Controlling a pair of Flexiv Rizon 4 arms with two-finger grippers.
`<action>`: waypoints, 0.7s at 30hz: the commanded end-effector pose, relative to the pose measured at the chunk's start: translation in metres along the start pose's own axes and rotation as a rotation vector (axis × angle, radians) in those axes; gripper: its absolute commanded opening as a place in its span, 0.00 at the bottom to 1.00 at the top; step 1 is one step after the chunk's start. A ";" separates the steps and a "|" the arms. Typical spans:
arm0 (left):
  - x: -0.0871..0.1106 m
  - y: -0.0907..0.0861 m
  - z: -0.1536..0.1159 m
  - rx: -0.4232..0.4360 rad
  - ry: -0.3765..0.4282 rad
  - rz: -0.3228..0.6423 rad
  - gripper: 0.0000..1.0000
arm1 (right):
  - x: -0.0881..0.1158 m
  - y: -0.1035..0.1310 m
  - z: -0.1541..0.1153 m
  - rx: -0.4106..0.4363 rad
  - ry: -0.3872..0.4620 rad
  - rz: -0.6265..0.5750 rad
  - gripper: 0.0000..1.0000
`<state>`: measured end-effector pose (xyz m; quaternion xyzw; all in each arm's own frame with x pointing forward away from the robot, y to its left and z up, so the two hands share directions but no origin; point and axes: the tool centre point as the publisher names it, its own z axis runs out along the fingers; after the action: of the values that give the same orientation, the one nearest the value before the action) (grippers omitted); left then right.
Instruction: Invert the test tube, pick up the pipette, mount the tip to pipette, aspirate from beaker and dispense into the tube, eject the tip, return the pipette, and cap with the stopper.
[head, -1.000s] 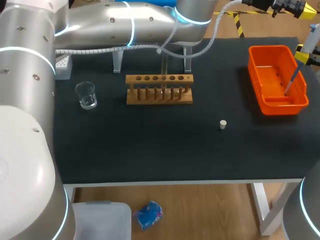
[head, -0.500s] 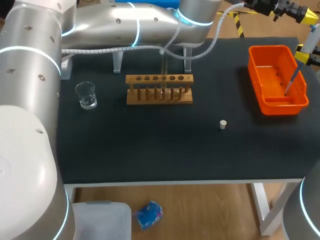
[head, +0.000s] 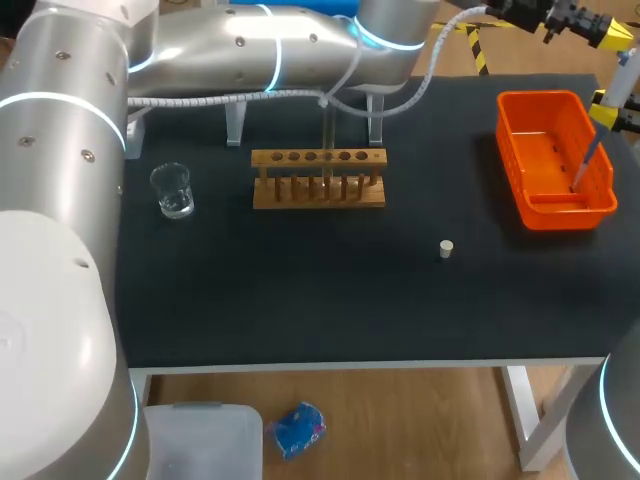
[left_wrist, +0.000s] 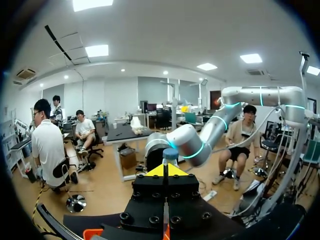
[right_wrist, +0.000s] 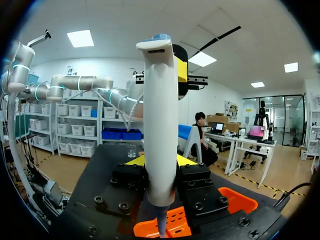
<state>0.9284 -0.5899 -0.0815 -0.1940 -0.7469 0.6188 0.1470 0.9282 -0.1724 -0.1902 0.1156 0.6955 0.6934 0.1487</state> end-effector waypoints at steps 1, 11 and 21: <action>0.006 0.003 -0.002 0.005 -0.012 0.002 0.00 | 0.000 0.001 0.000 0.001 -0.001 -0.001 0.00; 0.007 0.006 0.001 0.009 -0.006 0.006 0.00 | 0.000 0.001 0.000 0.001 -0.001 -0.001 0.00; 0.006 0.010 0.004 -0.006 0.009 -0.005 0.00 | 0.000 0.001 0.000 0.001 -0.001 -0.001 0.00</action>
<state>0.9219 -0.5877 -0.0882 -0.1944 -0.7479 0.6167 0.1500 0.9272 -0.1726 -0.1929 0.1158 0.6956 0.6932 0.1490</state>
